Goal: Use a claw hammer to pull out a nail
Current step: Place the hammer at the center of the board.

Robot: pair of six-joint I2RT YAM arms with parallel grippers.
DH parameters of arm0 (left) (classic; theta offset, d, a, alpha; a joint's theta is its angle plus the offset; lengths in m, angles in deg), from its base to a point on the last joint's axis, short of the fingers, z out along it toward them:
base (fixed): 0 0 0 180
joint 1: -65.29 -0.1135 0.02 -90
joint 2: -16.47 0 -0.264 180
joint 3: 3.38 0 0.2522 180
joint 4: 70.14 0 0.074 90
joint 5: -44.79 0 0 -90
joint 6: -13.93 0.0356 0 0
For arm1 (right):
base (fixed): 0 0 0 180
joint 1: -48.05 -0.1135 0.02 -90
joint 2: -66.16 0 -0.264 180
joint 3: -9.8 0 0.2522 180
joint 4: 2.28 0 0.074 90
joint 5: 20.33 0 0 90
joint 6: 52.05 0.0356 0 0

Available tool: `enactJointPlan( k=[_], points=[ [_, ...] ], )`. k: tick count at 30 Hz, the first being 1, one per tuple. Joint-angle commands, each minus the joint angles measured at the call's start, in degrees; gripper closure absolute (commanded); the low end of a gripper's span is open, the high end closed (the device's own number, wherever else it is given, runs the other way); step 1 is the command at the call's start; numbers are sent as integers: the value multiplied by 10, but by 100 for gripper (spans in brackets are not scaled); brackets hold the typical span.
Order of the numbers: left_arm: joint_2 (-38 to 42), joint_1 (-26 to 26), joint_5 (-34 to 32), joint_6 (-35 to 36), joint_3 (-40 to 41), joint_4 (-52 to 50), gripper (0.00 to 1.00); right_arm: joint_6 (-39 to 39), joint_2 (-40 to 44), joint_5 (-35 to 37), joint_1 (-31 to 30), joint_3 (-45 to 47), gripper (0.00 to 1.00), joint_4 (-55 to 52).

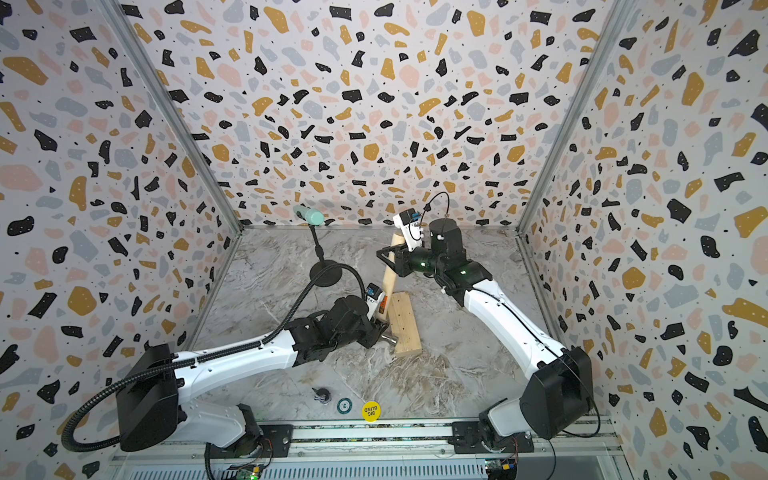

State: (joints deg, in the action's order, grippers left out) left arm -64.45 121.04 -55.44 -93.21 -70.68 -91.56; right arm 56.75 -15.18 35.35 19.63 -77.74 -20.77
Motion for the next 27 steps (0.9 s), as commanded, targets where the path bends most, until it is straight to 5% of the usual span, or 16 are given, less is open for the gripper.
enactJointPlan(
  k=[1,27],
  points=[
    [-4,4,-11,-3,-25,9,47,31,18,-24,-3,-44,100,46],
    [-45,7,-48,-13,-46,-24,55,23,20,-4,-3,-63,100,38]
  ],
)
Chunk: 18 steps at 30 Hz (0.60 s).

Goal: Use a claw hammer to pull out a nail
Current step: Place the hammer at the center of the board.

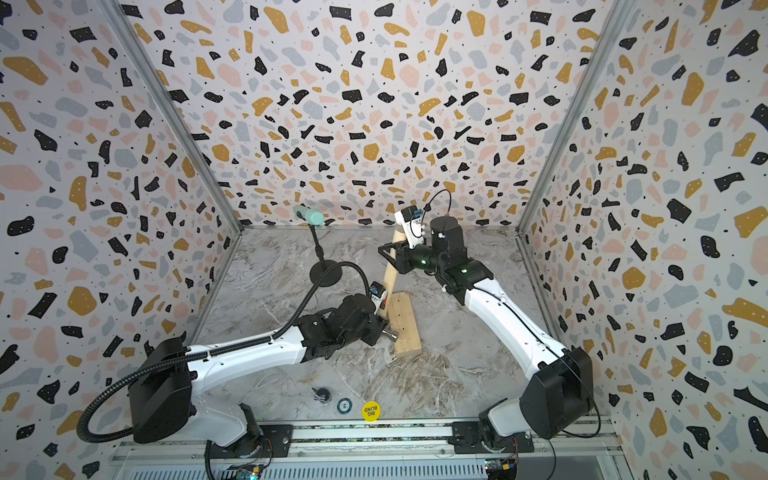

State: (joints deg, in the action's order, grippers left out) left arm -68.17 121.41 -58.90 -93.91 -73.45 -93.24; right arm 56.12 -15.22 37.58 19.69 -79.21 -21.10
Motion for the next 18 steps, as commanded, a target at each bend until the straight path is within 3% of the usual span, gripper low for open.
enactJointPlan(
  k=[1,18],
  points=[
    [-9,4,-15,-7,-18,-6,55,29,20,-26,-4,-49,100,41],
    [-4,3,-20,-6,4,29,54,36,17,-45,2,-49,100,43]
  ],
)
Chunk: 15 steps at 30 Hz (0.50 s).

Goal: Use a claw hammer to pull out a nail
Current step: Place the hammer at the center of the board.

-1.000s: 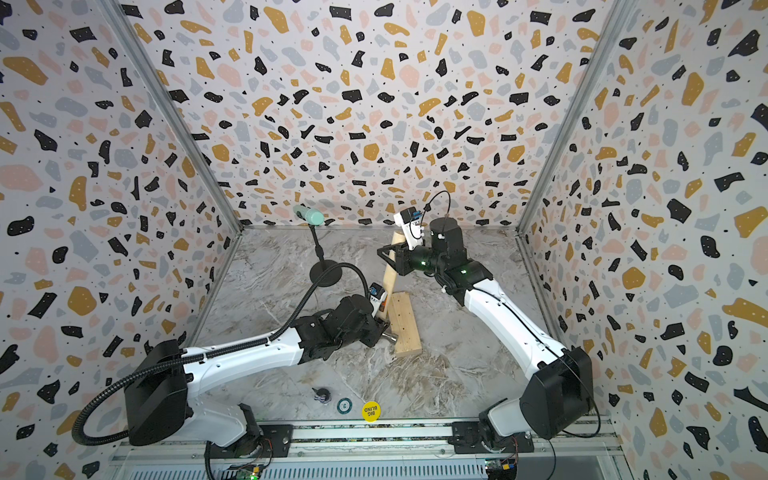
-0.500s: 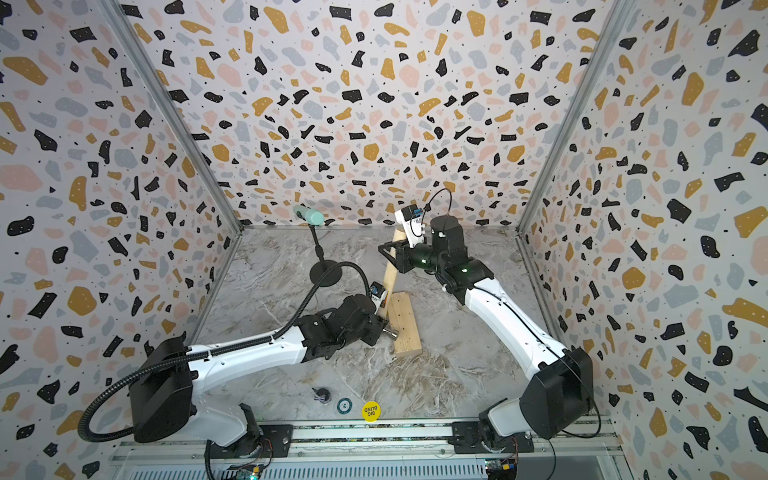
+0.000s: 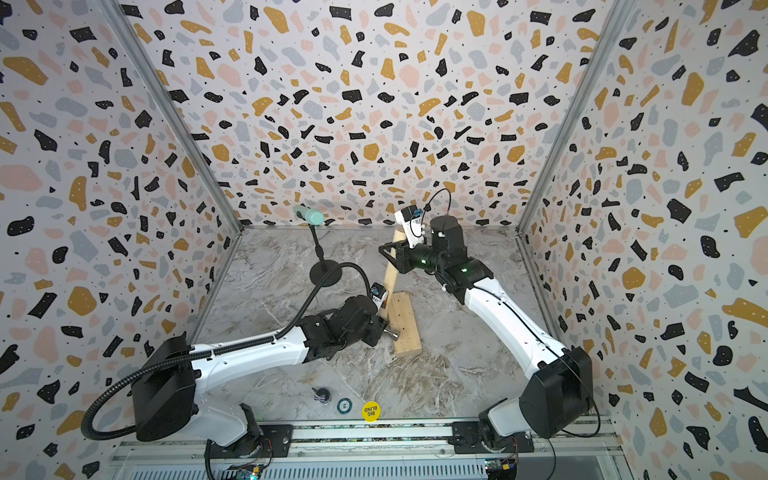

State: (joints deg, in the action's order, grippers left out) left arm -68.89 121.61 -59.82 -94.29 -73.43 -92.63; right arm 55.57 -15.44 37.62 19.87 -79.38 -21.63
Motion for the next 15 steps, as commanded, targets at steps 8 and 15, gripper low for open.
enactJointPlan(
  k=[8,15],
  points=[
    [13,1,-27,-1,18,38,54,59,20,-73,10,-37,100,68],
    [18,2,-36,3,27,47,54,66,17,-90,12,-28,100,77]
  ],
)
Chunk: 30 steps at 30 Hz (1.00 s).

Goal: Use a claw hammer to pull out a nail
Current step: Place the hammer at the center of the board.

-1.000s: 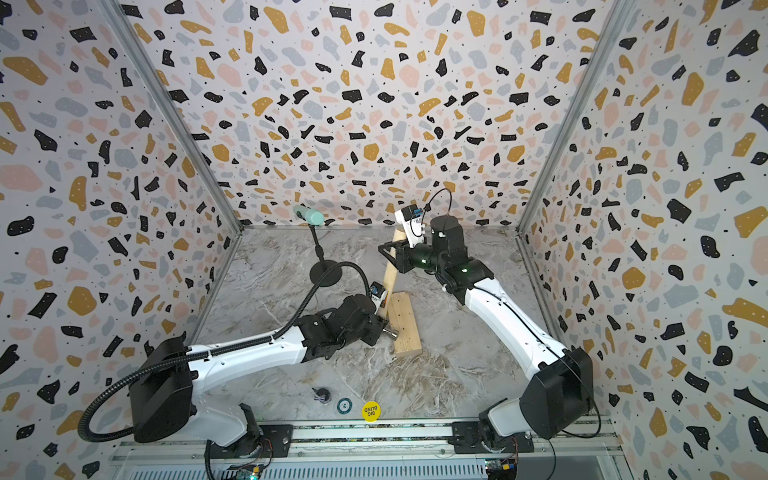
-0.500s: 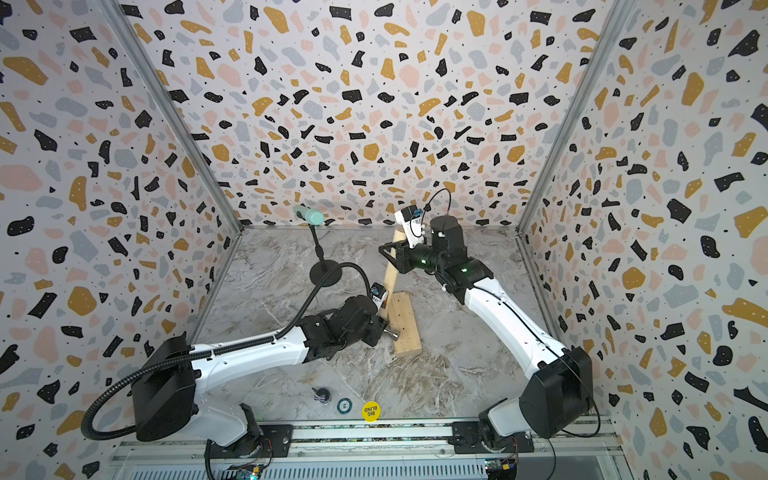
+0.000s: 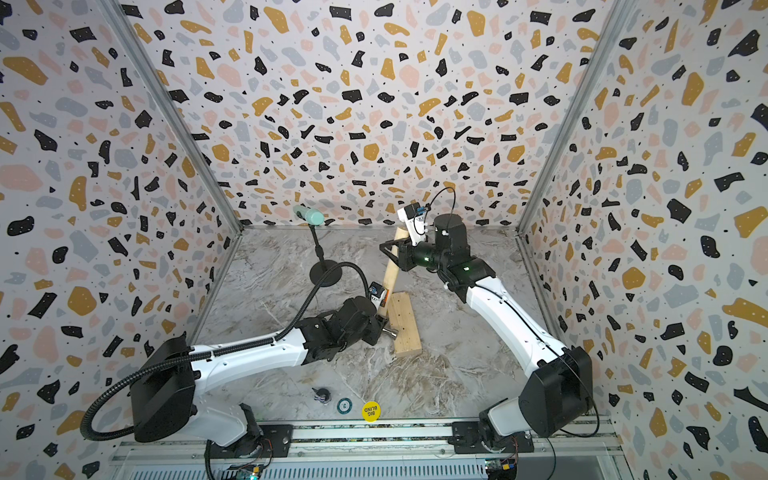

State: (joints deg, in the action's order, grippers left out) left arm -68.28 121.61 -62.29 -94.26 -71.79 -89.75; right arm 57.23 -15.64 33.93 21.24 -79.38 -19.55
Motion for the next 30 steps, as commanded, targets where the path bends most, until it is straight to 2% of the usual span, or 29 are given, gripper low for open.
enactJointPlan(
  k=[1,17,30],
  points=[
    [12,1,-13,2,11,19,54,50,18,-55,-3,-25,100,58],
    [22,1,-39,8,20,34,54,56,20,-73,-2,-13,100,66],
    [28,1,-30,19,27,52,56,64,21,-88,-2,-8,100,76]
  ],
)
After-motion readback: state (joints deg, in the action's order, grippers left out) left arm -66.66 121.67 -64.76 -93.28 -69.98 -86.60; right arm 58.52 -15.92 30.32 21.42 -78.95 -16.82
